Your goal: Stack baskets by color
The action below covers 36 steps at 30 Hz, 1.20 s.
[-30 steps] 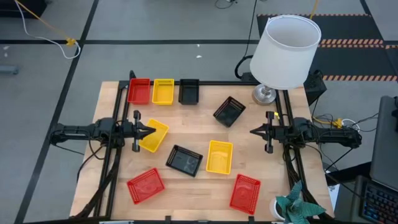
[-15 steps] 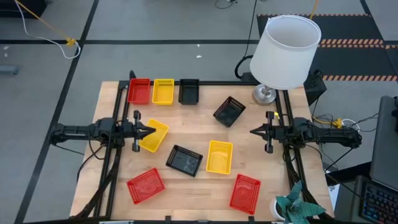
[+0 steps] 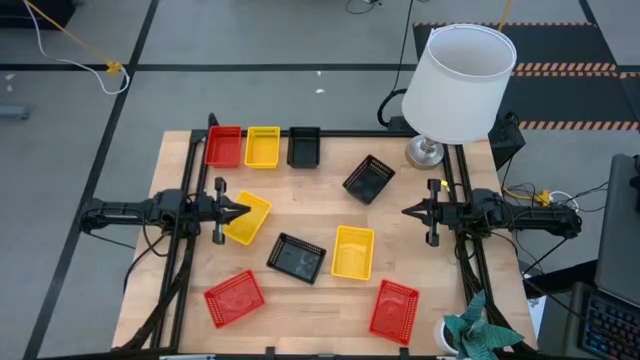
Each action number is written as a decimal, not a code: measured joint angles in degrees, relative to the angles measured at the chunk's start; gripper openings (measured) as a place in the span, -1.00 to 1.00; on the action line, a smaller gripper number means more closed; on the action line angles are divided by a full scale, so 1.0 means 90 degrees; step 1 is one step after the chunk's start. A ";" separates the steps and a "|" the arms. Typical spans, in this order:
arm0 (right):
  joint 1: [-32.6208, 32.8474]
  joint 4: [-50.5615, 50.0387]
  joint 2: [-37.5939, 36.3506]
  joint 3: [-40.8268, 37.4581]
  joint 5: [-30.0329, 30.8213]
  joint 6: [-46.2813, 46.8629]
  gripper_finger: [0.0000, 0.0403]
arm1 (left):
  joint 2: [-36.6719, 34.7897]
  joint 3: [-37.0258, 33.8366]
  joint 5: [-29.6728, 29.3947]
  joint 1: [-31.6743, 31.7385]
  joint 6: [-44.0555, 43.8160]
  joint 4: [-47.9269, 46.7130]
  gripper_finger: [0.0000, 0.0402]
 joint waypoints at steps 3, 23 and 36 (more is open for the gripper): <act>0.0001 -0.0001 0.0000 0.0000 -0.0001 0.0000 -1.00 | 0.0000 0.0002 0.0000 0.0000 0.0000 -0.0001 -0.87; 0.0001 -0.0001 -0.0002 0.0000 -0.0001 0.0002 -1.00 | -0.0002 0.0000 -0.0005 0.0000 0.0000 0.0032 -0.87; 0.0000 0.0000 -0.0002 0.0000 0.0000 0.0001 -1.00 | -0.0002 0.0000 -0.0005 0.0000 -0.0366 0.0199 -0.87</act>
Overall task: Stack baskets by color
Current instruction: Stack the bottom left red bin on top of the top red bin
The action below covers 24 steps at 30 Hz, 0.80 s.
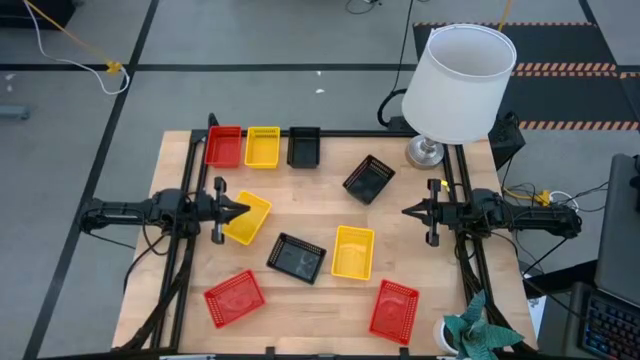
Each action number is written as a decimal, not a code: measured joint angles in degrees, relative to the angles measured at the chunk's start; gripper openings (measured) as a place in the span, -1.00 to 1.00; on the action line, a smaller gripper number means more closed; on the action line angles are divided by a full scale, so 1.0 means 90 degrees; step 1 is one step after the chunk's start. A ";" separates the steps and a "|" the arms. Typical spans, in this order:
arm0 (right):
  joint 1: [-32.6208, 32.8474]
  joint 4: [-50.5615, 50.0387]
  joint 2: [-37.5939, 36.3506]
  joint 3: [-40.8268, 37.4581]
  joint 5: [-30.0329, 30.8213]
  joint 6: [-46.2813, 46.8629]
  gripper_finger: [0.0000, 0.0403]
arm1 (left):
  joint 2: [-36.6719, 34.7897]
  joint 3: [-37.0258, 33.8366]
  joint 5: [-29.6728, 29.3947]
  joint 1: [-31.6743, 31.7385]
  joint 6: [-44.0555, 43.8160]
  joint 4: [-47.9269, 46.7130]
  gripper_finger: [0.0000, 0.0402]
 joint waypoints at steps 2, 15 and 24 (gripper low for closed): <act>0.0002 -0.0002 0.0002 0.0000 -0.0001 0.0000 -1.00 | 0.0002 0.0000 0.0016 0.0000 -0.0381 -0.0007 -0.87; 0.0000 0.0001 0.0000 0.0000 0.0001 0.0001 -1.00 | 0.0032 0.0039 0.0226 -0.0313 -0.0959 0.0087 -0.98; 0.0001 0.0031 0.0002 0.0000 -0.0001 0.0001 -1.00 | 0.0399 0.1132 0.0223 -0.0470 -0.0825 -0.0174 -0.99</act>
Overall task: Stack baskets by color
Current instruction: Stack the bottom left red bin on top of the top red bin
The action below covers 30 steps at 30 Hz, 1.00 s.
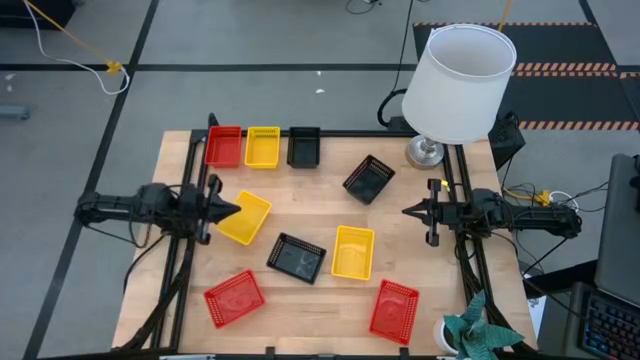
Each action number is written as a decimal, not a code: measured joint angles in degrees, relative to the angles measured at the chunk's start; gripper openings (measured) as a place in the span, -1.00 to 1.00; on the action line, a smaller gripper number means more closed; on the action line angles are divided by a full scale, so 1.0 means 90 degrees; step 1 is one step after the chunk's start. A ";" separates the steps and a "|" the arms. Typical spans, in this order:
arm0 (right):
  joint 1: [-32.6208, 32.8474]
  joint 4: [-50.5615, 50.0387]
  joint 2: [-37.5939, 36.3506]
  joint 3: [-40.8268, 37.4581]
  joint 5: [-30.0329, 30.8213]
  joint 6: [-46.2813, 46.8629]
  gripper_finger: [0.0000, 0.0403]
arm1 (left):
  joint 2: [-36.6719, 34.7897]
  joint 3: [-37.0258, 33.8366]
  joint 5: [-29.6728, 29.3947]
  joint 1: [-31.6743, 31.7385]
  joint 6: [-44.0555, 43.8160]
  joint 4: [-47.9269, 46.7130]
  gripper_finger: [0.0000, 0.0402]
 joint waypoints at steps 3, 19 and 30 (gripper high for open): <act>0.0001 0.0019 -0.0002 0.0000 0.0000 -0.0002 -1.00 | 0.0407 0.0622 -0.0002 -0.0013 0.0024 -0.0445 -0.99; -0.0002 0.0087 -0.0001 0.0000 0.0000 0.0001 -1.00 | 0.2615 0.3983 -0.0006 -0.0013 0.0523 -0.2805 -0.98; 0.0006 0.0100 -0.0002 0.0000 0.0000 0.0624 -1.00 | 0.3127 0.4380 -0.0041 -0.0013 0.0511 -0.3122 -0.96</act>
